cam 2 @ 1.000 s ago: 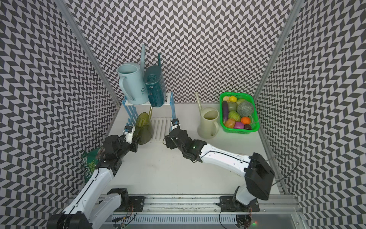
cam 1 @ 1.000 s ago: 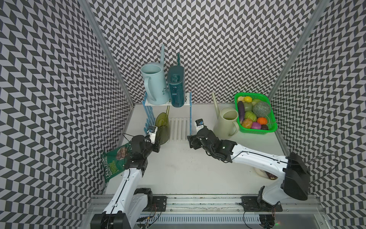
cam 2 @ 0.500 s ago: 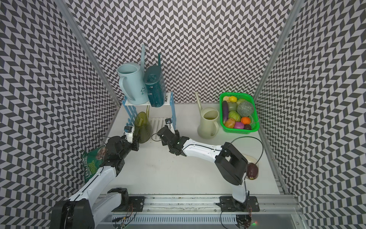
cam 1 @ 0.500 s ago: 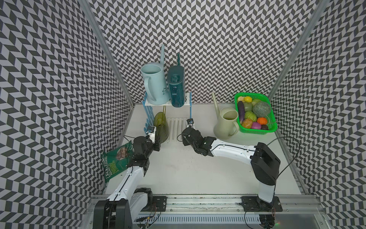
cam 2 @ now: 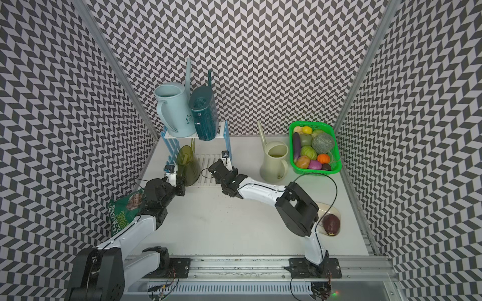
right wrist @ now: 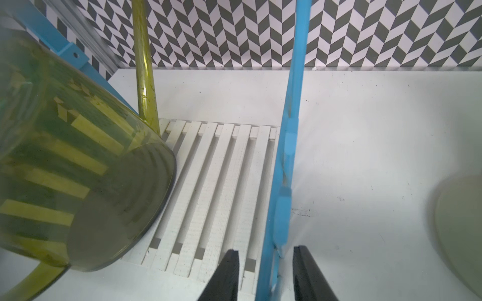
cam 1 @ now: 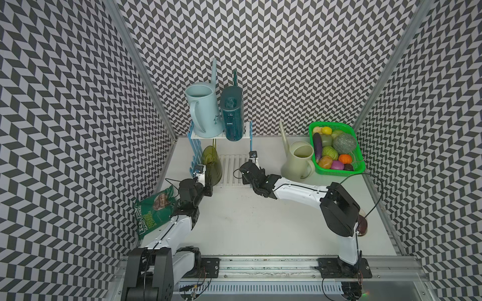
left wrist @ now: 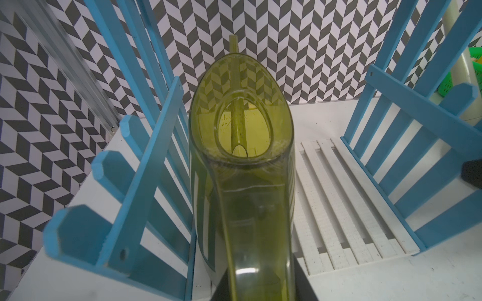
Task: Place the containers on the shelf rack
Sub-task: Move the shelf to the center of the board.
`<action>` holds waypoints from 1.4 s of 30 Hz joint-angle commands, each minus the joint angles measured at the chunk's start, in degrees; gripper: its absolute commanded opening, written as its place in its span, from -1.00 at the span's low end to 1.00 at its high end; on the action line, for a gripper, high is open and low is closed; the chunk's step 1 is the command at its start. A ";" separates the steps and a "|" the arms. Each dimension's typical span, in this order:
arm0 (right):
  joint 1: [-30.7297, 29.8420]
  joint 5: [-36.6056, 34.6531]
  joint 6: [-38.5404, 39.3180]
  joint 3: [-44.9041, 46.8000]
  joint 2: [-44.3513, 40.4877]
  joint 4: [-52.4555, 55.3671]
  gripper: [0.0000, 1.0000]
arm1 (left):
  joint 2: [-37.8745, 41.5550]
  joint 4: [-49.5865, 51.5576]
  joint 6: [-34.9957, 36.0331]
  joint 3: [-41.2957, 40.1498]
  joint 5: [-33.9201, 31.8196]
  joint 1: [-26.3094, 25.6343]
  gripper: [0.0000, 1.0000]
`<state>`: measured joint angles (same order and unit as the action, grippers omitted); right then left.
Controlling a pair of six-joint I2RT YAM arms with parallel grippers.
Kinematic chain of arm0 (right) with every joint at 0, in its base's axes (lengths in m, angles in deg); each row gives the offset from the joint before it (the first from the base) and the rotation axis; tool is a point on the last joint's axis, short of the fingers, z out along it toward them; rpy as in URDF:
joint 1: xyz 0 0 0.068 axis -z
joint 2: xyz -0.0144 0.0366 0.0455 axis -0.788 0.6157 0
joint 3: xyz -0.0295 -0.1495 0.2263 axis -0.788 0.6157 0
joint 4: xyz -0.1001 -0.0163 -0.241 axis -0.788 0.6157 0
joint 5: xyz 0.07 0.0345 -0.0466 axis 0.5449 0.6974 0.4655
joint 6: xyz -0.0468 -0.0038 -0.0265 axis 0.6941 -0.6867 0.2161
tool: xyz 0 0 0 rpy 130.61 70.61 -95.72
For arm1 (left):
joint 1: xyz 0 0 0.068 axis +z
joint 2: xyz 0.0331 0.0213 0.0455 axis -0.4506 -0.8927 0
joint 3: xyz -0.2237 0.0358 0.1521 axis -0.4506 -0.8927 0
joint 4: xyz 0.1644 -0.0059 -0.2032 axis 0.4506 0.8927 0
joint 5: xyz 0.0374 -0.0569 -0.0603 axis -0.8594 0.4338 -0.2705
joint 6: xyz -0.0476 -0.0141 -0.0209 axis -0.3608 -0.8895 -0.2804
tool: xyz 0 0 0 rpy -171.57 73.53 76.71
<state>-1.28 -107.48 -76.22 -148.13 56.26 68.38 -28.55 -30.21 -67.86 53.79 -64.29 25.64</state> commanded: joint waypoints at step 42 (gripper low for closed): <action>4.43 -7.43 -2.81 -11.54 9.97 -3.17 -0.88 | -7.52 -11.54 -3.66 2.29 -4.77 -3.26 -1.00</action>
<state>2.04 -114.61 -74.47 -159.06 65.53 68.49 -38.21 -38.96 -71.05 56.29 -68.33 22.66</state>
